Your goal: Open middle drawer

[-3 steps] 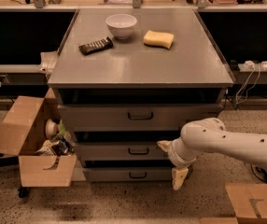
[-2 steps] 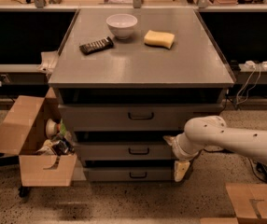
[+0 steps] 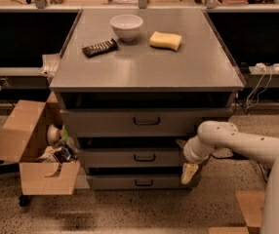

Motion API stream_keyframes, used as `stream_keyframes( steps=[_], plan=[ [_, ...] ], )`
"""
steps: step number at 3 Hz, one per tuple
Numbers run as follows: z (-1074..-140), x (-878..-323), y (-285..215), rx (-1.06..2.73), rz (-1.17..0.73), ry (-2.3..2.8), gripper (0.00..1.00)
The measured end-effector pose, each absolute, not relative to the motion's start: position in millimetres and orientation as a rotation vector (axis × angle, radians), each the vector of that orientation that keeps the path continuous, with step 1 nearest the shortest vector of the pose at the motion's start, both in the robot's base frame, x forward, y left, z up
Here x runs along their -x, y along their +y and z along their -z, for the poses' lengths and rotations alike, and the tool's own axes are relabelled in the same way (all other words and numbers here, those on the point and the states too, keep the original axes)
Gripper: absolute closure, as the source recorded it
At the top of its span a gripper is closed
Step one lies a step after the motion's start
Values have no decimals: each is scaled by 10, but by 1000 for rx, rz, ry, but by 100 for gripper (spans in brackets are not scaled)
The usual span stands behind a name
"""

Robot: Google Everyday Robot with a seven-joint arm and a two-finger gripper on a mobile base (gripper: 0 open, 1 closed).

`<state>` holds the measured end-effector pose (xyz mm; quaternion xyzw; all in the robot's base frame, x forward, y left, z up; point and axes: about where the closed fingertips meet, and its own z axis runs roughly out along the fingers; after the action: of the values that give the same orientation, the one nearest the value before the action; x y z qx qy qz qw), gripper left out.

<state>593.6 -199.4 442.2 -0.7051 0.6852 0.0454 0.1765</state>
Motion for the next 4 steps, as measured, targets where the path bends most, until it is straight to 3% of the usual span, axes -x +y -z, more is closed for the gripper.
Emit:
stream_keyframes(
  steps=[1,2,3,4],
  plan=[
    [-4150,-6021,-2028,1963,-189,1995,3],
    [-3990,-6033,-2042,1955,-234,2023,26],
    [-4039,-6057,-2044,1955,-234,2023,57],
    [-4069,-6107,-2049,1955,-234,2023,81]
  ],
)
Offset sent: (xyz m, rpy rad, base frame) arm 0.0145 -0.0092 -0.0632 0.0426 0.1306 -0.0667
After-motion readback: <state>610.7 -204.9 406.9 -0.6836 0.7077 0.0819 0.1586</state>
